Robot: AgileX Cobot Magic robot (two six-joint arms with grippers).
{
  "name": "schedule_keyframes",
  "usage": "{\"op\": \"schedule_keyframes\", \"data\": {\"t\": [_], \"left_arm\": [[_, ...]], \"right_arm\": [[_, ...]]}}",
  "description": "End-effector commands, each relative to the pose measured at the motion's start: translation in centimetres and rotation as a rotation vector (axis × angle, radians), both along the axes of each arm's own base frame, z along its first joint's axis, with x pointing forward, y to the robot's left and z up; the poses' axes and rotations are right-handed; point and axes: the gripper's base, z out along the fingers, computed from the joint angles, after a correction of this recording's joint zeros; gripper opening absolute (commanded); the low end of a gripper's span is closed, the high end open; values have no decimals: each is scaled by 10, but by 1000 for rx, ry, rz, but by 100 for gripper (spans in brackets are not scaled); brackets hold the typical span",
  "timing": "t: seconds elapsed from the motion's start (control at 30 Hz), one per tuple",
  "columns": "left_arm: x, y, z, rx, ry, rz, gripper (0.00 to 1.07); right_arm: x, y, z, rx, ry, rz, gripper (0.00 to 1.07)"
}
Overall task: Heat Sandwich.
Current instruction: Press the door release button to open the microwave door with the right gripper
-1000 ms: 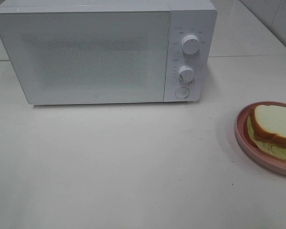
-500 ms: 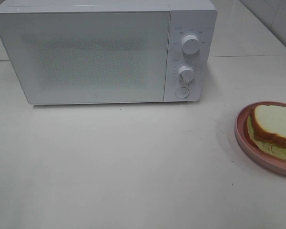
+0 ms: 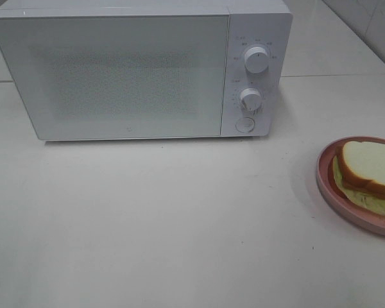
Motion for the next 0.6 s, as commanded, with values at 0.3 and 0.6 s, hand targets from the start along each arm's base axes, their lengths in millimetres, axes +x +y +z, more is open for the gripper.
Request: {"op": "schedule_keyframes", "data": {"t": [0.3,0.6], "left_arm": [[-3,0,0,-4,-32,-3,76],[-3,0,0,-4,-32,-3,76]], "right_arm": [[-3,-1,1,0,-43,-11,59],[-4,-1,12,10,-123,-12,59]]}}
